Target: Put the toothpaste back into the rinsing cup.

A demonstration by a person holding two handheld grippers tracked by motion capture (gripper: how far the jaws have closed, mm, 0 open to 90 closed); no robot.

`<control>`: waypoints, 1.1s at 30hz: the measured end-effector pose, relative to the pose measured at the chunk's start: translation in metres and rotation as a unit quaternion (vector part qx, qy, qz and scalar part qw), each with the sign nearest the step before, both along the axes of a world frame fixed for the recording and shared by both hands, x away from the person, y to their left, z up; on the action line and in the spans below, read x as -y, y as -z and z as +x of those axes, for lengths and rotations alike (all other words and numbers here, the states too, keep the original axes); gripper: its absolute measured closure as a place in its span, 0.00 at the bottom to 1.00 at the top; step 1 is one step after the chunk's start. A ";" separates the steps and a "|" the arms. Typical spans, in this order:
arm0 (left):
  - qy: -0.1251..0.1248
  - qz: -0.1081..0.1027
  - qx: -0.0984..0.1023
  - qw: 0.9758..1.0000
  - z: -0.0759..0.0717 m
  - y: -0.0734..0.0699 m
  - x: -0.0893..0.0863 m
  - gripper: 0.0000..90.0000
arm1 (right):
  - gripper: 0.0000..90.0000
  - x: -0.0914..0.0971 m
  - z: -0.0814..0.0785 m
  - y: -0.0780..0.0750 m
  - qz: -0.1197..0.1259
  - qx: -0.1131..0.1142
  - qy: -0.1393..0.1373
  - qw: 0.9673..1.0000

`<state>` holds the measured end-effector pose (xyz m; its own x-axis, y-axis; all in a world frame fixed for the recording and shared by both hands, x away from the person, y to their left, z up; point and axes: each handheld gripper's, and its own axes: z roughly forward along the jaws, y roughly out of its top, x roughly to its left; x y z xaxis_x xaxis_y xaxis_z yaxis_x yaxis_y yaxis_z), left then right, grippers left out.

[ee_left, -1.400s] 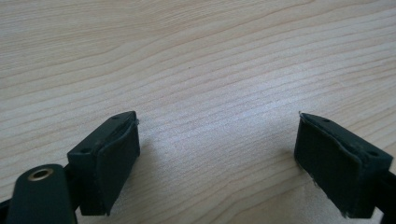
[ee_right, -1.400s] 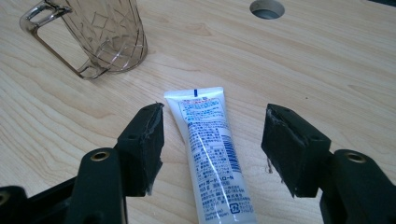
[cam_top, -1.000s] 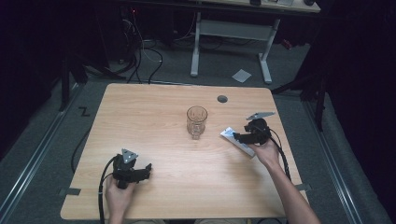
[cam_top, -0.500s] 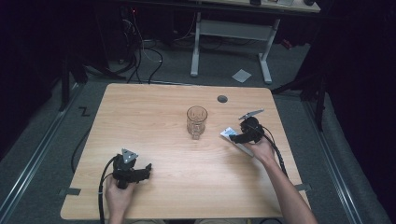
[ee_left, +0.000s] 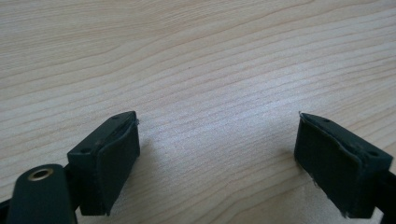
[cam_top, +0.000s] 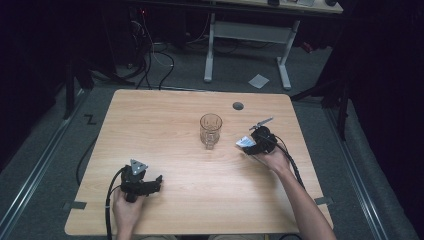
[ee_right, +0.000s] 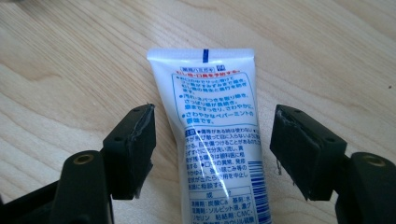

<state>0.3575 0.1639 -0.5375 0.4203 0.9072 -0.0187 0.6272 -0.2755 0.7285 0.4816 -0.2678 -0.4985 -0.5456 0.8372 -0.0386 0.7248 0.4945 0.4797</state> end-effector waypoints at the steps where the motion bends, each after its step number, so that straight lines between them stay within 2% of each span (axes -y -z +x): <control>1: 0.000 0.000 0.000 1.000 0.000 0.000 0.000 0.16 | 0.36 0.000 0.000 0.001 -0.001 -0.001 -0.001 1.000; 6: 0.000 0.000 0.000 1.000 0.000 0.000 0.000 0.16 | 0.40 0.000 0.002 0.006 -0.008 -0.009 -0.001 1.000; 9: 0.000 0.000 0.000 1.000 0.000 0.000 0.000 0.16 | 0.44 0.000 0.003 0.007 0.003 -0.011 -0.001 1.000; 16: 0.000 0.000 0.000 1.000 0.000 0.000 0.000 0.16 | 0.53 0.002 0.003 0.005 -0.001 -0.016 -0.004 1.000; 25: 0.000 0.000 0.000 1.000 0.000 0.000 0.000 0.16 | 0.68 0.002 0.000 -0.002 -0.012 -0.006 -0.011 1.000; 33: 0.000 0.000 0.000 1.000 0.000 0.000 0.000 0.16 | 0.72 0.006 -0.002 -0.007 0.001 -0.006 -0.008 1.000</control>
<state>0.3575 0.1639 -0.5374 0.4206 0.9071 -0.0193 0.6273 -0.2754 0.7284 0.4794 -0.2742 -0.4916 -0.5601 0.8279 -0.0302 0.7221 0.5058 0.4719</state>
